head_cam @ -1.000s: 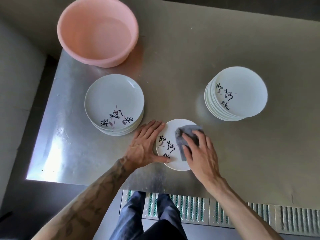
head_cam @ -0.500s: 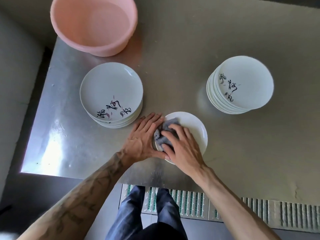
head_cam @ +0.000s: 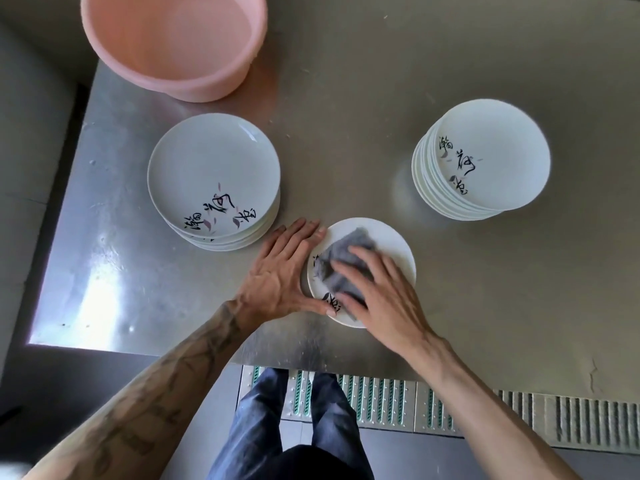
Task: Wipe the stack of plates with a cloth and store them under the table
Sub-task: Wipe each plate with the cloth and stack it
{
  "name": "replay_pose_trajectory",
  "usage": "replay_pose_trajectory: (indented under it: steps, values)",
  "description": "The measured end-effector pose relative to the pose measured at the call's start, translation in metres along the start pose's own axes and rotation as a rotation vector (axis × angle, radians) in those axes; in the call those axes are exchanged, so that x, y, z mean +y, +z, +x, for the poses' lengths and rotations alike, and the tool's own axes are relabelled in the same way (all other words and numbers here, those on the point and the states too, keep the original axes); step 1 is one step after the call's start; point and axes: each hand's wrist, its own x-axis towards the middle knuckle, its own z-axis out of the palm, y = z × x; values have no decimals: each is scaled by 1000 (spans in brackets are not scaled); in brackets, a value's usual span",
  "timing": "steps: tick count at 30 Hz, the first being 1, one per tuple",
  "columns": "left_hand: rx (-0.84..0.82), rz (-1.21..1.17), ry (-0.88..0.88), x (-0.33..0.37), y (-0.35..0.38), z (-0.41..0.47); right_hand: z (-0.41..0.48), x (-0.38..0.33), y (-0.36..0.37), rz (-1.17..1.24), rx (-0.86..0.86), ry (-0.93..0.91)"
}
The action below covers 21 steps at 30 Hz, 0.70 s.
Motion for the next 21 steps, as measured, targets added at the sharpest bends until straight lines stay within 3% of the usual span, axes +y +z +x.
replay_pose_trajectory:
  steps: [4,10,15,21]
  values:
    - [20,-12,-22,2,0,0,31,-8,1,52,34,88]
    - [41,2,-1,4,-3,-1,16,-12,4,-4,-38,-120]
    - [27,-34,-46,8,-6,-1,29,9,-11,-116,26,50]
    - [31,-12,-53,10,-6,-2,-45,10,-18,-79,-34,111]
